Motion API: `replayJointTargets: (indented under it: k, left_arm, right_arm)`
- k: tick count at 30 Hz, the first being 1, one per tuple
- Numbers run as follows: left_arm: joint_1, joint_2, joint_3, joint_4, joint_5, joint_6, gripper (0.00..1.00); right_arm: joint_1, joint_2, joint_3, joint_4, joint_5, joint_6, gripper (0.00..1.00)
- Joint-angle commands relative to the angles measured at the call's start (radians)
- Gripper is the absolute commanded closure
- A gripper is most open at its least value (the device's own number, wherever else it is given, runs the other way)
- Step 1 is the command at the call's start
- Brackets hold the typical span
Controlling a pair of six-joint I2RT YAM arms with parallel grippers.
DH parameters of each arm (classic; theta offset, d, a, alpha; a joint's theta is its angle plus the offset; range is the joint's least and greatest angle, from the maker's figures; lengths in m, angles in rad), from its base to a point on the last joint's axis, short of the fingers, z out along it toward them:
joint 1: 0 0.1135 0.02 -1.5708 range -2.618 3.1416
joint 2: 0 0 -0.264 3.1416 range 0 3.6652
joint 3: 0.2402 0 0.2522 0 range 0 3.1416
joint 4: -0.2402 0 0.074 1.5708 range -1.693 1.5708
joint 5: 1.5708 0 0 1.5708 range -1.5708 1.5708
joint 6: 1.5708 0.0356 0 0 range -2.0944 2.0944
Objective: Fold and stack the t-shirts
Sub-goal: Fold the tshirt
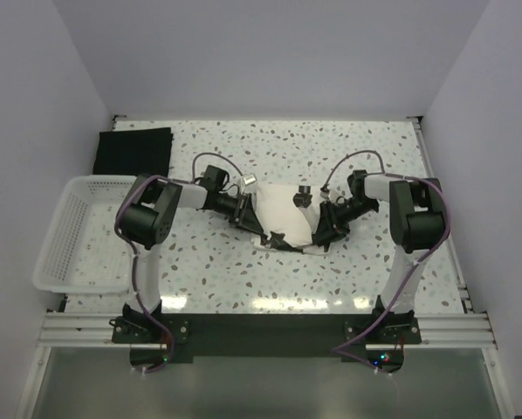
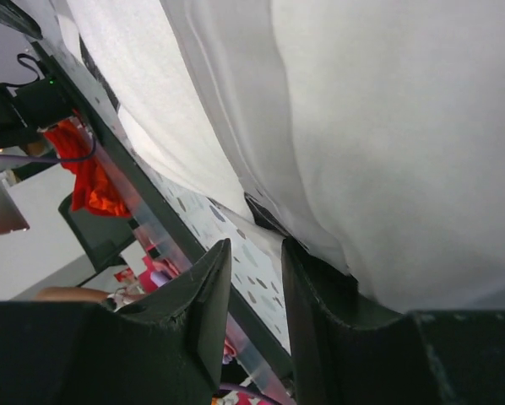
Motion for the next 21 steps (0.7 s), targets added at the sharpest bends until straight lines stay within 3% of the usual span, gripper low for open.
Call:
replayJointTargets:
  k: [1, 7, 11, 14, 17, 21]
  left_arm:
    - [0.037, -0.036, 0.037, -0.13, -0.13, 0.17, 0.61]
    - [0.031, -0.184, 0.048, -0.205, -0.061, 0.284, 0.62]
    - [-0.043, -0.237, 0.047, -0.257, -0.041, 0.341, 0.63]
    - [-0.1, -0.228, 0.036, -0.259, -0.047, 0.325, 0.64]
    - [-0.106, -0.176, 0.013, -0.21, -0.047, 0.232, 0.63]
    - [-0.103, -0.067, 0.022, -0.219, -0.06, 0.215, 0.63]
  right_arm:
    - [-0.031, 0.0, 0.078, -0.089, 0.128, -0.147, 0.64]
    - [-0.031, -0.046, 0.162, -0.276, 0.063, -0.267, 0.66]
    - [-0.028, -0.065, 0.152, -0.343, -0.002, -0.293, 0.66]
    - [-0.016, -0.042, 0.127, -0.34, 0.013, -0.303, 0.66]
    - [-0.013, 0.018, 0.118, -0.33, 0.055, -0.287, 0.66]
    - [-0.015, 0.092, 0.124, -0.311, 0.131, -0.266, 0.67]
